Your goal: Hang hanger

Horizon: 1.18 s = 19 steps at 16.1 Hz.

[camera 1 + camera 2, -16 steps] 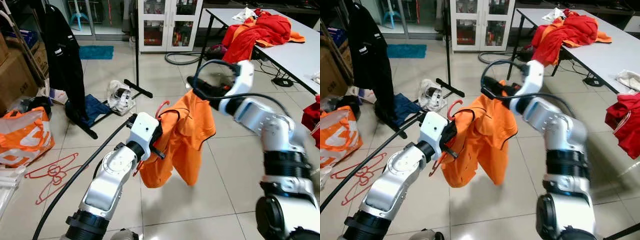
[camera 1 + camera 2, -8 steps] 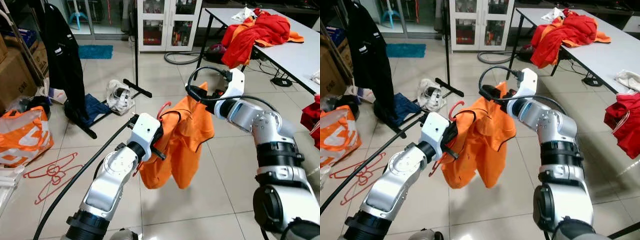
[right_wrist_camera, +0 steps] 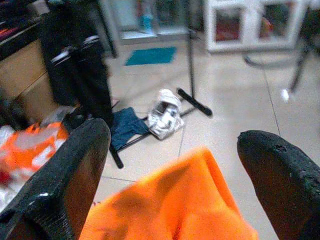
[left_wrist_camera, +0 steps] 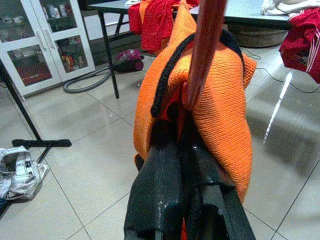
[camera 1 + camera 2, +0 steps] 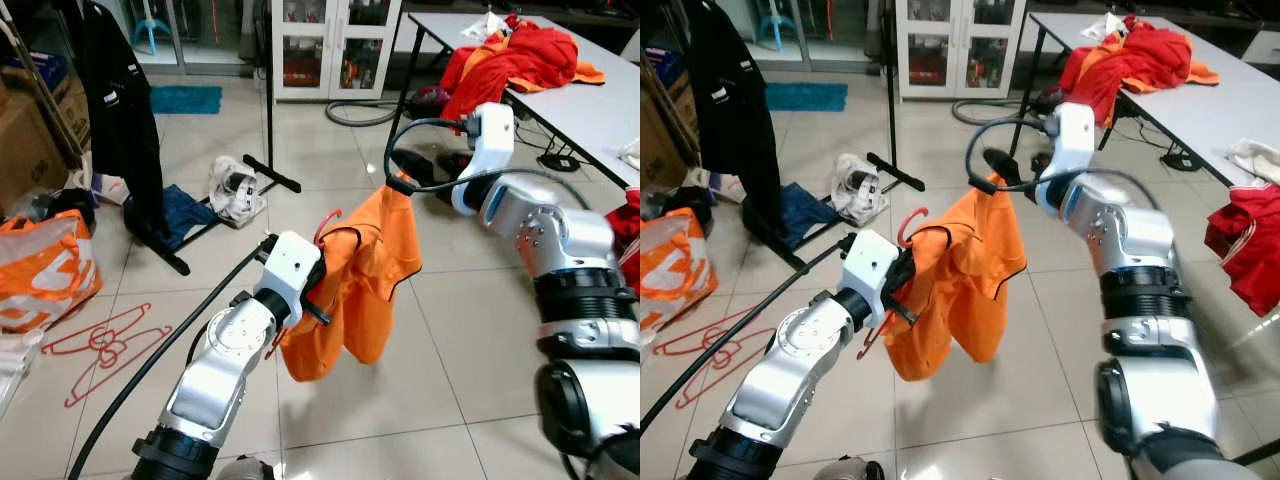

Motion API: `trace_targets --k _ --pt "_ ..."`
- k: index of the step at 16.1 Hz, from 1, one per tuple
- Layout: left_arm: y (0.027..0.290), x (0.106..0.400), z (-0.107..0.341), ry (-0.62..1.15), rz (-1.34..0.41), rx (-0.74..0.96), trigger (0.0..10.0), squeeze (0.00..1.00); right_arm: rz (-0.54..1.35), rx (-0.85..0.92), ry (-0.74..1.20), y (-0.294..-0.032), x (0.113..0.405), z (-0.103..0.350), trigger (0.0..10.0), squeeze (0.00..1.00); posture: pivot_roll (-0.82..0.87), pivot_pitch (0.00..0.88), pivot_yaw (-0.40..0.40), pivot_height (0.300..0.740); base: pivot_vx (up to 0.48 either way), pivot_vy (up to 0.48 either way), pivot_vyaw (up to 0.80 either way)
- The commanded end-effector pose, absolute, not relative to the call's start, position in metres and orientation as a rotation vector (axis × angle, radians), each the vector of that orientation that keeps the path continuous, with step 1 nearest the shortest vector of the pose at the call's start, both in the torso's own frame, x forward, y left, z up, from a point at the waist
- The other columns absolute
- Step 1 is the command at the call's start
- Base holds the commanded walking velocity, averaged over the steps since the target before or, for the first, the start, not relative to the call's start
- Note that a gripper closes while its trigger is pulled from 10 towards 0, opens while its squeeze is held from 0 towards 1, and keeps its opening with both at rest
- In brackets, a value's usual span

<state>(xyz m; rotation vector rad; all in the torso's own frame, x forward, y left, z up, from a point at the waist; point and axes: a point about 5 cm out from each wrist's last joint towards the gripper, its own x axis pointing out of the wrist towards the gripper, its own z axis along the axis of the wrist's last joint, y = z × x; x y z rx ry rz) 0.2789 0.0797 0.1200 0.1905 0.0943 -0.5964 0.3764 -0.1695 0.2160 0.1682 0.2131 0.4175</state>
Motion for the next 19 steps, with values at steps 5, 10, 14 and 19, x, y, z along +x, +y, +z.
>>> trace_targets --k 5,10,14,19 --pt "0.085 0.275 0.132 0.028 -0.633 0.229 10.0 0.00 0.626 -0.739 -0.050 -0.200 0.351 0.225 10.0 0.00 -0.03 0.000 -0.072 0.740 0.000 0.000 0.00" --pt "0.088 0.280 0.140 -0.007 -0.656 0.263 10.0 0.00 0.860 -1.394 -0.073 -0.210 0.334 0.183 10.0 0.00 -0.03 0.000 -0.070 0.740 0.000 0.000 0.00" --pt "0.079 0.272 0.148 -0.075 -0.789 0.350 10.0 0.00 0.966 -1.552 -0.267 -0.192 0.338 0.178 10.0 0.00 -0.03 0.000 -0.085 0.740 0.000 0.000 0.00" --pt "0.077 0.264 0.142 -0.070 -0.867 0.424 10.0 0.00 0.867 -1.601 -0.375 -0.193 0.352 0.197 10.0 0.00 -0.02 0.000 -0.090 0.740 0.000 0.000 0.00"
